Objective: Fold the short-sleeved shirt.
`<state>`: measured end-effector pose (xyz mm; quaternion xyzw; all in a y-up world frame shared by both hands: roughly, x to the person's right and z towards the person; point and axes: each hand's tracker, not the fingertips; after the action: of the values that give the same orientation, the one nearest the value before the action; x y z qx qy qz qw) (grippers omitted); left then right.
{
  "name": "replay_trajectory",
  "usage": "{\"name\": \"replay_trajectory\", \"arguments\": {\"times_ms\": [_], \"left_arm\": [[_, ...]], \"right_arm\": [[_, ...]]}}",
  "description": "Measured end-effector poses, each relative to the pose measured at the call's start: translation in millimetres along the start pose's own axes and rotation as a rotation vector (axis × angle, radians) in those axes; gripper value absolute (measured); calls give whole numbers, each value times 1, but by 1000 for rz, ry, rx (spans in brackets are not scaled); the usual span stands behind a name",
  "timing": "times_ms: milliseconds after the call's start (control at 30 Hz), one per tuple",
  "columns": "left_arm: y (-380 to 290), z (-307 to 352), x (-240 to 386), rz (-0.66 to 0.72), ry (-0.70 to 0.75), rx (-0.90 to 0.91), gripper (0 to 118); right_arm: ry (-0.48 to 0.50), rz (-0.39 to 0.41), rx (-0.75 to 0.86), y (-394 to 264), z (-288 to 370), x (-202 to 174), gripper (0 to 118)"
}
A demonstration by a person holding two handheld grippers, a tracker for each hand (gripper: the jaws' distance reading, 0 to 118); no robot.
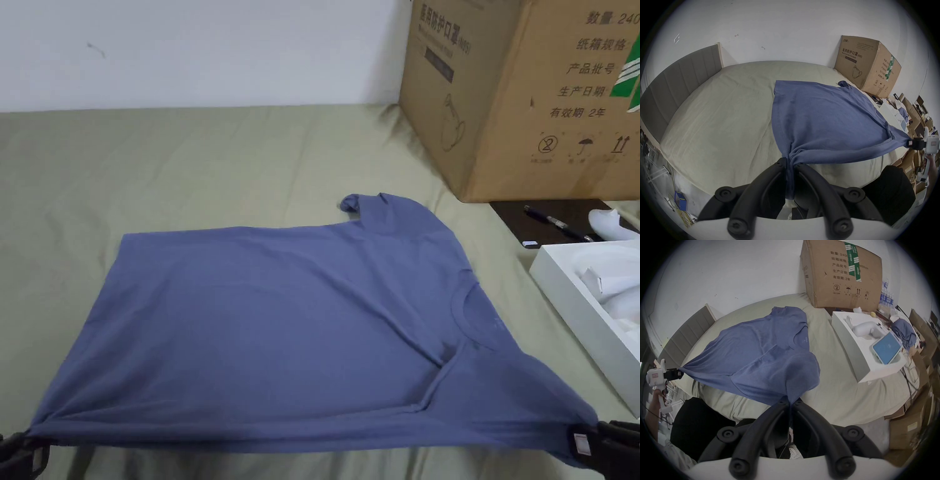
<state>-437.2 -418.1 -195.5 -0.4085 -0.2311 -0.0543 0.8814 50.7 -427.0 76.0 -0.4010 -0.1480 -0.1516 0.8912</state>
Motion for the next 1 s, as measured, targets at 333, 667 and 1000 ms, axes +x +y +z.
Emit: {"name": "replay_trajectory", "arguments": {"times_ms": [333,667,1000], "left_arm": [[101,-102,-16,28,-43,-164,6],[106,-166,-30,151,-2,-66,116],[56,-59,-18,129,-136,156,86]], "right_arm": [[-39,68,-149,142,-96,0,1],[-152,-72,-58,159,-177,3,113],[45,-147,195,87,-68,-15,62]]}}
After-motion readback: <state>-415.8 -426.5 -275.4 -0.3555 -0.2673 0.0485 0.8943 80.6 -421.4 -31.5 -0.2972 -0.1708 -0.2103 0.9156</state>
